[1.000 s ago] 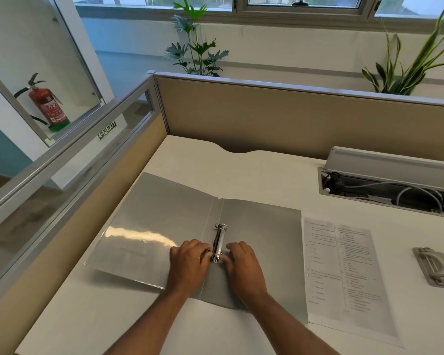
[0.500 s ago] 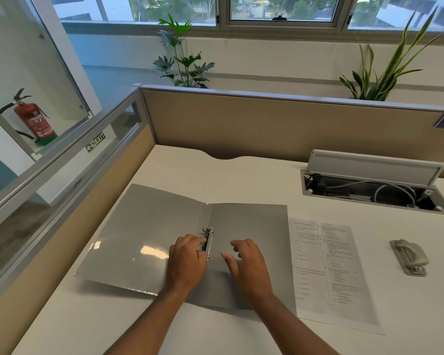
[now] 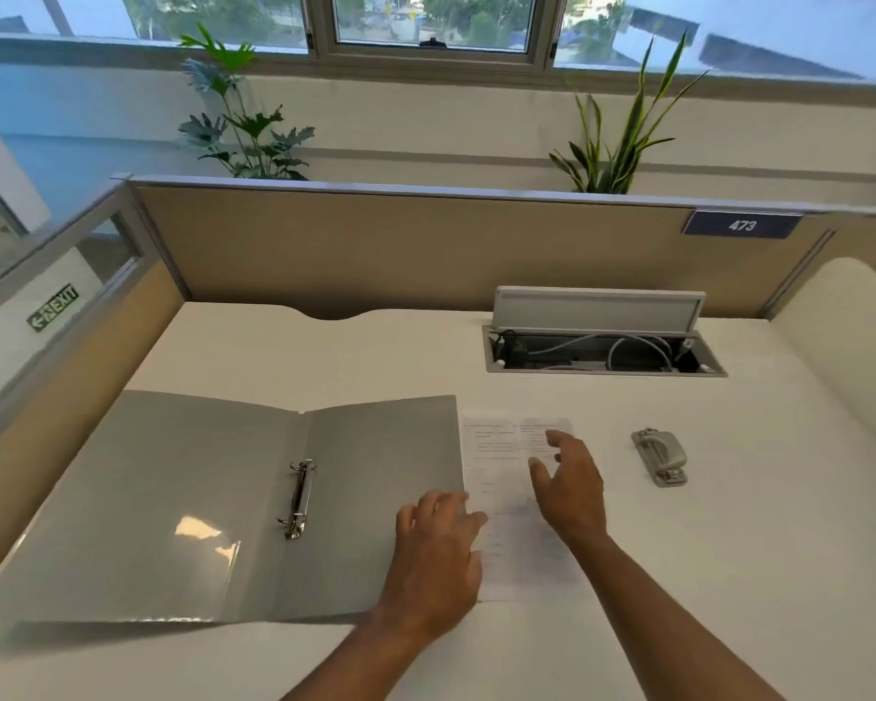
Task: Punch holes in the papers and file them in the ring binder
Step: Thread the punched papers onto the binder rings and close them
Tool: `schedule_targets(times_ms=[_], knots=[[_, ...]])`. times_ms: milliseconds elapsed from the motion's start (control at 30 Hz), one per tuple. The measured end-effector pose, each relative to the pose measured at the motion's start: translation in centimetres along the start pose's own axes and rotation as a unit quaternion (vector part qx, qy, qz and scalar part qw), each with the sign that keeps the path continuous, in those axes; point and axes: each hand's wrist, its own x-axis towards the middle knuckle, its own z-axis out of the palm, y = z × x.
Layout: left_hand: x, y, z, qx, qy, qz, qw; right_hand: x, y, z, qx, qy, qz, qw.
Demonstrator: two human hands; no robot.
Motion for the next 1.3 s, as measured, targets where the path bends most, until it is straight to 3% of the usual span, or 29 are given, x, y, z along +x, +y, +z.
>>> schedule_targets(times_ms=[100, 300, 633, 900, 1000, 1133, 1233, 1300], knots=[[1.2, 0.8, 0.9, 0.036, -0.109, -0.032, 0.993, 2.6, 2.4, -1.8, -0.063, -0.049, 0.016, 0.997], [2.9, 0.8, 2.0, 0.066, -0.179, -0.042, 0.981, 6.6, 4.1, -2.7, -0.123, -0.145, -0.007, 0.982], [3.4, -1.2, 4.9, 0.007, -0.180, -0.043, 0.983, 11.8, 5.9, -2.2, -0.182, -0.228, -0.018, 0.956], [2.5, -2.8, 7.4, 0.003, -0.137, -0.006, 0.991, 13.2, 5.5, -1.8, -0.225, -0.222, -0.041, 0.948], [2.5, -2.7, 7.4, 0.014, -0.137, -0.002, 0.990, 14.0, 5.2, -1.2, -0.158, -0.237, 0.000, 0.959], [2.5, -2.7, 7.4, 0.023, -0.143, -0.002, 0.989, 13.2, 4.1, -1.5, 0.089, -0.224, 0.093, 0.966], [2.5, -2.8, 7.5, 0.023, -0.144, -0.006, 0.989, 11.5, 3.4, -2.5, 0.204, -0.164, 0.180, 0.948], [2.5, -2.8, 7.5, 0.022, -0.143, -0.007, 0.990, 10.2, 3.4, -3.3, 0.229, -0.166, 0.235, 0.930]])
